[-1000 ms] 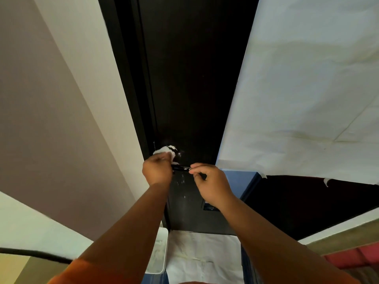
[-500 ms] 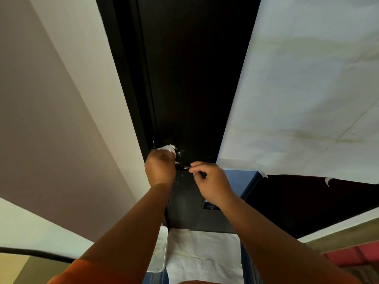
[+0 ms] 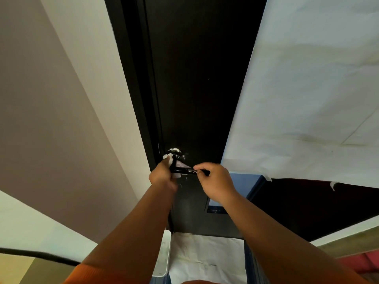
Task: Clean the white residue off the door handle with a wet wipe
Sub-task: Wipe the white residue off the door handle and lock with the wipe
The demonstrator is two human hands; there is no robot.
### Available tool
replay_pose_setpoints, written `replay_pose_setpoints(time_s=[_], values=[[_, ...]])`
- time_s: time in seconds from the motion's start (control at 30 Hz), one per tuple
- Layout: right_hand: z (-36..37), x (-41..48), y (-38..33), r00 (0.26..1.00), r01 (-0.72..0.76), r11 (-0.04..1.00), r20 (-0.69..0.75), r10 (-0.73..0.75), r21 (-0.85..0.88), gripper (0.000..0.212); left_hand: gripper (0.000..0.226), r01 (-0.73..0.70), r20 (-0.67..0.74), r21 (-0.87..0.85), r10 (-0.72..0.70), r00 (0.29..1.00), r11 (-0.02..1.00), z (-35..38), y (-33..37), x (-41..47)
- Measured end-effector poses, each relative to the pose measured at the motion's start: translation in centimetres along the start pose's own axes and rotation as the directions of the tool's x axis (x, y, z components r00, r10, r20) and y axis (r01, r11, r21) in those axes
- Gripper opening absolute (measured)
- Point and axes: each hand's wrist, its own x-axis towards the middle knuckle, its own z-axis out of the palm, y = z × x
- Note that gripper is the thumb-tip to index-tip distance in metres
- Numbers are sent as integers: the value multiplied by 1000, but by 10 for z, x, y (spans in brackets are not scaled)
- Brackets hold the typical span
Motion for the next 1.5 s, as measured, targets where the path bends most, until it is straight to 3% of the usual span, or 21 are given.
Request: replay_pose_setpoints(time_s=[0.07,0.17,0.4,0.63,0.7,0.77,0.83,0.93,1.03,1.13,1.2,1.23,1.27,1.4,1.5], values=[[1,-1,-1,1000,-2,1000,3,2,6,22,40,125,112,-70,-116,987,990,-3,2,8],[0,-2,0,1000,5,1000,3,-5,-23,22,34,249,203,-76,-230,952,966,0,3,13],[2,-2,0,1000,4,999,9,-4,-33,22,30,358,277,-329,-273,921,874,10,-7,7],[0,-4,1,1000,-11,1000,28,11,-26,23,36,235,119,-356,-206,971,905,13,-5,0],[1,-4,1,1000,-1,1000,31,2,-15,23,28,161,86,-345,-140,986,925,11,-2,-11],[1,-5,1,1000,4,1000,25,-3,-17,23,19,40,6,-236,-40,999,971,8,-3,-16],[2,-5,0,1000,1,1000,17,-1,-24,23,10,-138,-54,12,139,989,990,5,-6,-16],[2,-5,0,1000,11,999,11,-11,-33,23,7,-401,2,372,432,902,837,0,-7,-10],[1,-5,1,1000,17,999,19,-16,-34,23,13,-575,189,602,601,776,553,-8,-5,-7],[-1,-5,1,999,21,999,28,-20,-31,23,21,-697,443,698,665,601,165,-17,-1,2],[-1,-4,1,1000,18,999,22,-18,-29,23,20,-724,627,676,624,467,-138,-21,2,11],[-1,-4,1,1000,17,1000,18,-16,-26,23,19,-722,680,655,589,437,-222,-22,3,13],[-1,-4,0,1000,13,1000,18,-13,-21,23,19,-716,712,644,553,432,-269,-22,8,14],[-1,-5,1,999,10,1000,40,-9,-19,23,28,-730,761,629,404,507,-267,-17,20,18],[-2,-5,0,999,6,1000,44,-6,-2,23,22,-665,633,735,483,605,-130,-16,22,12]])
